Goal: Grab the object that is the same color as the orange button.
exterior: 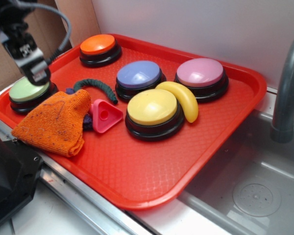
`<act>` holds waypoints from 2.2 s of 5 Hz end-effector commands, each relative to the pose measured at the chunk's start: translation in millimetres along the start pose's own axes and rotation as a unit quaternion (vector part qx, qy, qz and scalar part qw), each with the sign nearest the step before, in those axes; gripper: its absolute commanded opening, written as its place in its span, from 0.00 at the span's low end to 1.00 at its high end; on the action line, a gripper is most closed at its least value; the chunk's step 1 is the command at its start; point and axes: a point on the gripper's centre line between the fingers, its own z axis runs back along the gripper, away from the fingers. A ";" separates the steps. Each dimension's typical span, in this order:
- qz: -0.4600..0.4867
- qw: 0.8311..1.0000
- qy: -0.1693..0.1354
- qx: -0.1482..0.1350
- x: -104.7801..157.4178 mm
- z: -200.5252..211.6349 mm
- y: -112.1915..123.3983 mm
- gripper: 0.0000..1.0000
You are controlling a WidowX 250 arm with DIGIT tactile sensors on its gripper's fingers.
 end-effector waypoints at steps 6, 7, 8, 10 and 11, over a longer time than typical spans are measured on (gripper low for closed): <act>0.027 0.998 0.042 0.034 -1.8 -86.1 20.5 0.00; 0.036 0.997 0.055 0.044 -1.3 -87.1 21.0 0.00; 0.058 0.995 0.062 0.046 -0.3 -86.6 24.8 0.00; 0.117 0.990 0.063 0.048 23.0 -44.3 20.4 0.00; 0.151 0.985 0.061 0.061 44.7 -6.9 17.2 0.00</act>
